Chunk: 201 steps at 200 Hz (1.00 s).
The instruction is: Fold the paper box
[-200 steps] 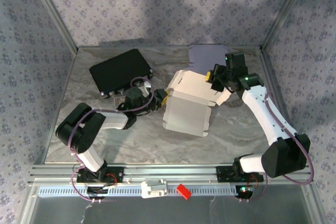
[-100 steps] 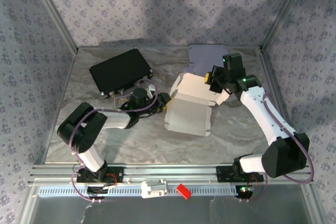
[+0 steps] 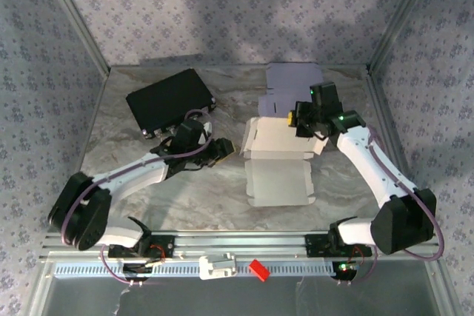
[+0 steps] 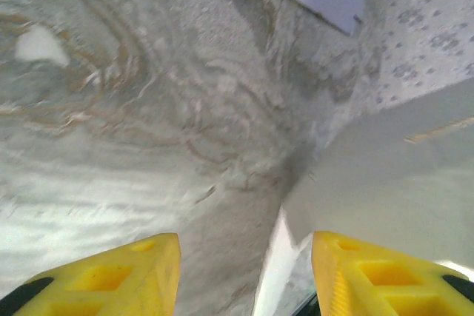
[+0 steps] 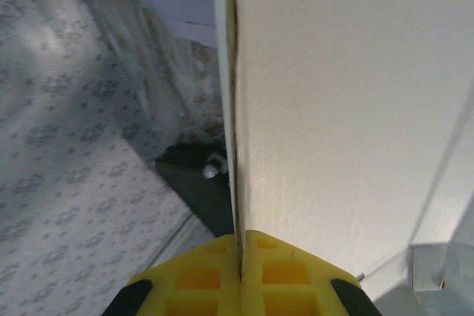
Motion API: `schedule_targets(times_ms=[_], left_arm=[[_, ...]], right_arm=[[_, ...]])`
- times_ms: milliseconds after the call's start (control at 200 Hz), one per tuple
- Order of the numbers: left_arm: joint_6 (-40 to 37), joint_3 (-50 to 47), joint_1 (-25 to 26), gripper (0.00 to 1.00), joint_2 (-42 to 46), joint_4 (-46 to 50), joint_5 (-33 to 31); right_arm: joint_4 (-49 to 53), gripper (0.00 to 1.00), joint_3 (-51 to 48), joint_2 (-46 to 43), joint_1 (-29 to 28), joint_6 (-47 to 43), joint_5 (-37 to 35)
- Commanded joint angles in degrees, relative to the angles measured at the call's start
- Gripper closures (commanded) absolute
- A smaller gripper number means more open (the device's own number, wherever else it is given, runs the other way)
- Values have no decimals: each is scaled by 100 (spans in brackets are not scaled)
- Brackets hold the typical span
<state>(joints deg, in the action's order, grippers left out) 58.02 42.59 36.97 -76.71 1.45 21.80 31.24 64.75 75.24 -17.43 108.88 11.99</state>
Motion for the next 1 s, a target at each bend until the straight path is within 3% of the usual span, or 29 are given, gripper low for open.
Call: schedule_targets(times_ms=[0,250,425,580,780,999], left_arm=[[-908,270,-123,49,346,1537,-220],[-2463,379,-509,58,446,1410,-369],[-3594,95,-412,61,160,137,-364],[-4061,-90,-366,61,-203,-704,42],[-4649,-76,-52,60,-589,-1046,304],[-4745,-64,168,59,-840,-1474,300]], right_arm=[[-77,100,-164,-100,-73,-604,-192],[-673,100,-445,-40,-431,-1238,-300],[-1700,100,-1006,-151,-586,-1696,-344],[-2301,100,-1277,-99,-577,-2054,-127],[-2619,100,-1500,-21,-621,-1950,-21],[-2818,100,-1500,124,-628,-2006,49]])
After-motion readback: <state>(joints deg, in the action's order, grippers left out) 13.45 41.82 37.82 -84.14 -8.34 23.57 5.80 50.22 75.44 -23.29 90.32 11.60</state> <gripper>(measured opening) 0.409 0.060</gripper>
